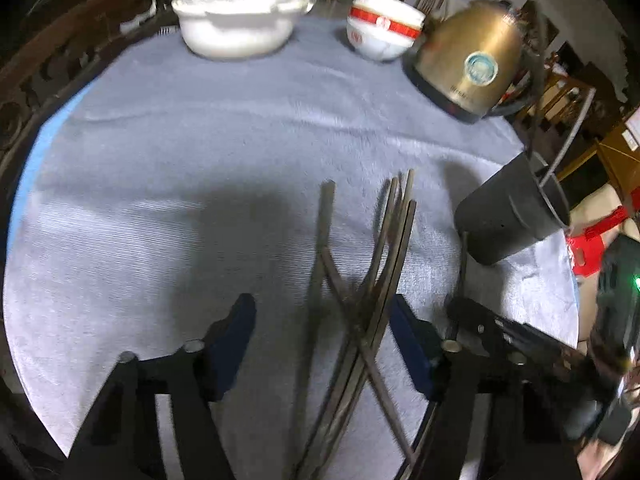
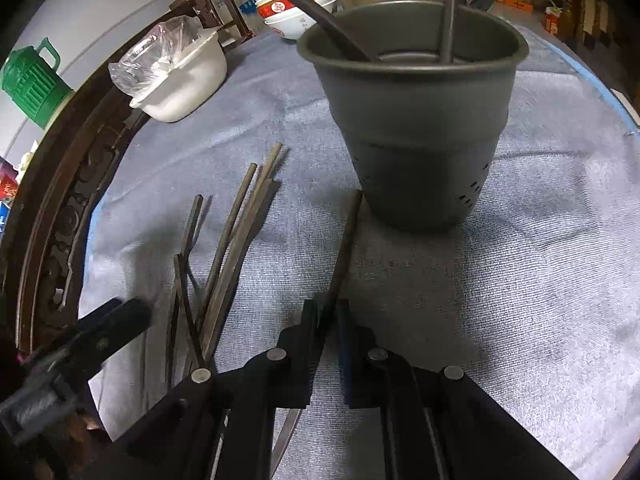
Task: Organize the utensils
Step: 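Grasp a chopstick with the right tool while the left tool grasps another, then lift both chopsticks upright and carry them above the grey cup, then lower both held chopsticks into the grey cup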
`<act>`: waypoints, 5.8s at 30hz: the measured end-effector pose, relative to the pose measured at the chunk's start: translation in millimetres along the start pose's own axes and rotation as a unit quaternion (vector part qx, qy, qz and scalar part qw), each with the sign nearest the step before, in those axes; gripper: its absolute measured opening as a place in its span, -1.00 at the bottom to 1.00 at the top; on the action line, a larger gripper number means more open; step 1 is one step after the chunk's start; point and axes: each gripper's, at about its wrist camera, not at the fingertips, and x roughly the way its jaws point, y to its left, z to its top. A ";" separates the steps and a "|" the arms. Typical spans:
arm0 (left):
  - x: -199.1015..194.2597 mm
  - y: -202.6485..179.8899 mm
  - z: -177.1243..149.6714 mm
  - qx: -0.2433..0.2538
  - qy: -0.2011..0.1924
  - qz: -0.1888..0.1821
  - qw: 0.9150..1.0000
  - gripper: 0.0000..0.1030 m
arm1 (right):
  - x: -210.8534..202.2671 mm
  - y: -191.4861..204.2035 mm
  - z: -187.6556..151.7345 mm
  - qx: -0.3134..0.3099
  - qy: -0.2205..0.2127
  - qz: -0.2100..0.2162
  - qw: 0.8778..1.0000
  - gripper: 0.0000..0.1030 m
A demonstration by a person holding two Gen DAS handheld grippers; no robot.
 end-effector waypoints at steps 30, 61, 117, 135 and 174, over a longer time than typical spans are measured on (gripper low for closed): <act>-3.7 45.5 21.3 -0.007 0.049 0.002 0.999 -0.89 | 0.7 -3.7 -7.0 -0.028 0.026 0.000 0.999 -0.81; -61.7 62.1 5.6 0.041 -0.049 -0.041 0.997 -0.90 | -41.4 24.3 -15.5 -0.059 -0.038 0.001 0.998 -0.88; -199.8 81.1 -124.6 0.020 -0.392 -0.002 0.920 -0.89 | -198.5 26.6 -157.4 -0.077 -0.358 -0.088 0.926 -0.88; -247.9 16.3 -48.9 0.022 -0.400 -0.166 0.901 -0.90 | -280.8 30.8 -96.5 -0.076 -0.457 -0.067 0.884 -0.88; -122.9 -99.8 72.2 0.070 -0.267 -0.140 0.951 -0.22 | -167.3 -18.3 53.4 -0.045 -0.309 -0.066 0.948 -0.76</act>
